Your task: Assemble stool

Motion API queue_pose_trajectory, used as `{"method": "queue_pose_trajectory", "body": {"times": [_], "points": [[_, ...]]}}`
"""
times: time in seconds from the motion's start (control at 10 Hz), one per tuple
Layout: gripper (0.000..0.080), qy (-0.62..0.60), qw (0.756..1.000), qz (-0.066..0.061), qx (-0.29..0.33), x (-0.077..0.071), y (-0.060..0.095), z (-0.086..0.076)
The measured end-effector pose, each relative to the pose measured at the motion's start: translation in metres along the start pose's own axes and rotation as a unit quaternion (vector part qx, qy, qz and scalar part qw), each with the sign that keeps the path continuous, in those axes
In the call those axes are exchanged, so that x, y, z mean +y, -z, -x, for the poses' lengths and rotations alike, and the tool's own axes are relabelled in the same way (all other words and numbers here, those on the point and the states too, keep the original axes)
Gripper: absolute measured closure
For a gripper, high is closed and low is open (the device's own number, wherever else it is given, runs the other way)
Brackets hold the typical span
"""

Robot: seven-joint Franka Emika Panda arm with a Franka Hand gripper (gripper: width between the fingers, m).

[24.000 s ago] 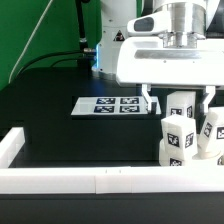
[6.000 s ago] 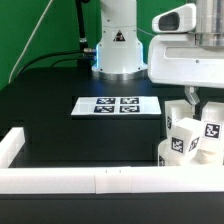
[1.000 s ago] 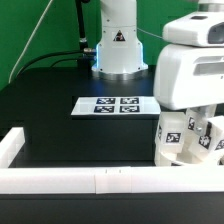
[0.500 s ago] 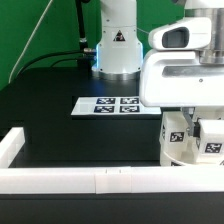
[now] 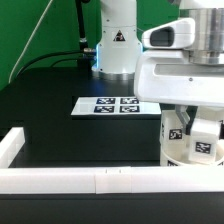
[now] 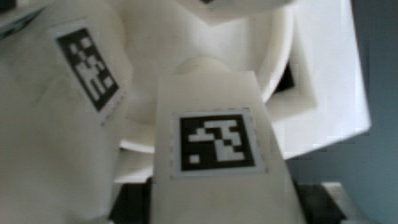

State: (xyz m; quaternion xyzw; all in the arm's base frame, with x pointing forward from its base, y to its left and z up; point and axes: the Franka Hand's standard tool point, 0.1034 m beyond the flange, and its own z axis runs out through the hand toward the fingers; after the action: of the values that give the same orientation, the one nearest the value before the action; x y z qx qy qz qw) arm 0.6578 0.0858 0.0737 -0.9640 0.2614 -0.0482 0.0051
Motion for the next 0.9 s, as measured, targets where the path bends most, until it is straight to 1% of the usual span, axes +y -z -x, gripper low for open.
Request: {"method": "queue_pose_trajectory", "body": {"times": [0.1, 0.3, 0.4, 0.5, 0.6, 0.7, 0.8, 0.9], "points": [[0.0457, -0.074, 0.997, 0.000, -0.001, 0.006, 0.000, -0.002], [0.0456, -0.221, 0.975, 0.001, -0.004, 0.016, 0.000, -0.004], [0.0456, -0.262, 0.965, -0.002, -0.008, 0.020, 0.000, -0.004], [0.0456, -0.301, 0.953, -0.009, -0.011, 0.023, 0.000, -0.004], [0.0456, -0.355, 0.935, -0.014, -0.012, 0.028, 0.001, -0.002], [0.0456, -0.395, 0.919, -0.014, -0.013, 0.032, 0.001, -0.001], [0.0456, -0.374, 0.927, 0.004, -0.010, 0.031, 0.001, 0.000], [0.0456, -0.412, 0.911, 0.004, -0.012, 0.032, 0.001, 0.000]]}}
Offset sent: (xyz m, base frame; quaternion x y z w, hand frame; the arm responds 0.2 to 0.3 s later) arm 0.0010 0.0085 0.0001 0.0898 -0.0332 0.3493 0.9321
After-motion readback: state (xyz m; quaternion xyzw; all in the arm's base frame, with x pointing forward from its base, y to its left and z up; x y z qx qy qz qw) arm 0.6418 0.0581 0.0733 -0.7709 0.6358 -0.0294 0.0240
